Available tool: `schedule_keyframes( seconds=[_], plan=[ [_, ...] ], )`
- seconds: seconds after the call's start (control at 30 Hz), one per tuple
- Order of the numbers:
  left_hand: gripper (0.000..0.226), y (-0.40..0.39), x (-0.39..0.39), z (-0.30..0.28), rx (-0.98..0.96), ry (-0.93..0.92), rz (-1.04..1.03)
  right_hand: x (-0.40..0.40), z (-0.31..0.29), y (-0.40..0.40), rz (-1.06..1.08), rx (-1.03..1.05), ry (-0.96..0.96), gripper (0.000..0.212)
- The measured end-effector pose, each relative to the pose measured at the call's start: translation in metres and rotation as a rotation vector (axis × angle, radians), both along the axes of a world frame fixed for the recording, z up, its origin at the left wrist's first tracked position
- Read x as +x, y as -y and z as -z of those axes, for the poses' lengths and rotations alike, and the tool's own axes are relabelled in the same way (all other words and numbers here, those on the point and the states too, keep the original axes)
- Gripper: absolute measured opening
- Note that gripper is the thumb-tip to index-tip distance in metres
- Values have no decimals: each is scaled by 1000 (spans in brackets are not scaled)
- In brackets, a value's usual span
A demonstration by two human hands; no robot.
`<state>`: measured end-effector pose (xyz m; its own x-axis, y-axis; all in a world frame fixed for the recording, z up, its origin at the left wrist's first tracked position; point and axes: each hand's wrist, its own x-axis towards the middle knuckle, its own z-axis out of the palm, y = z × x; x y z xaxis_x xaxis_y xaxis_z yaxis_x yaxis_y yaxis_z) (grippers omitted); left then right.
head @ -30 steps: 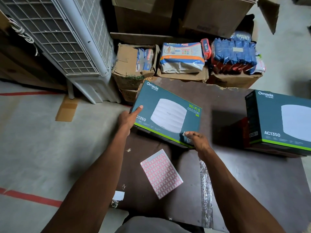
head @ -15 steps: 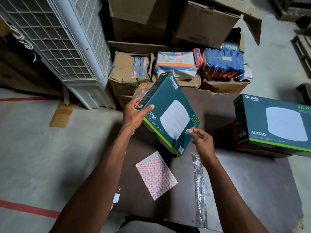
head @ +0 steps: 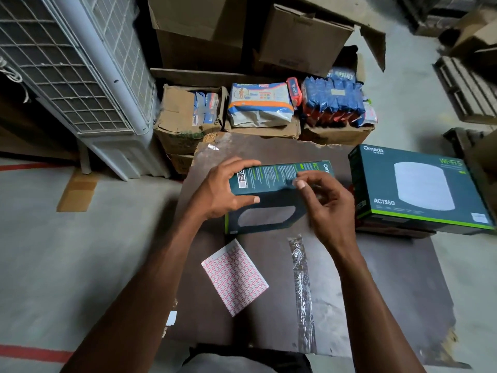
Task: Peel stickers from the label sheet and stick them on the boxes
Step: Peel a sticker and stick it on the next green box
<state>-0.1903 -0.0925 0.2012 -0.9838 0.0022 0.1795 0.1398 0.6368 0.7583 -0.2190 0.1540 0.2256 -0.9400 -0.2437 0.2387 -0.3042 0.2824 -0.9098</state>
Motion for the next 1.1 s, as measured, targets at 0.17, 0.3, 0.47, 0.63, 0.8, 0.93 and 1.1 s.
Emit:
schedule_keyframes(
  seconds=[0.17, 0.3, 0.47, 0.63, 0.8, 0.93, 1.1],
  plan=[
    [73, 5, 14, 3, 16, 38, 105, 9, 2, 0, 74, 55, -73, 5],
    [75, 1, 26, -3, -297, 80, 61, 17, 9, 0, 60, 135, -110, 7],
    [97, -34, 33, -7, -528, 53, -145, 23, 10, 3, 73, 142, -121, 6],
    [82, -53, 41, 7, -510, -15, -215, 28, 7, 1, 73, 107, -63, 4],
    [78, -58, 50, 11, -508, -88, -234, 22, 5, -5, 94, 103, -80, 5],
    [78, -62, 58, 15, -524, -107, -247, 14, 10, -2, 72, 266, -207, 8],
    [83, -63, 65, 15, -514, -116, -238, 12, 15, 2, 11, 401, -310, 7]
  ],
)
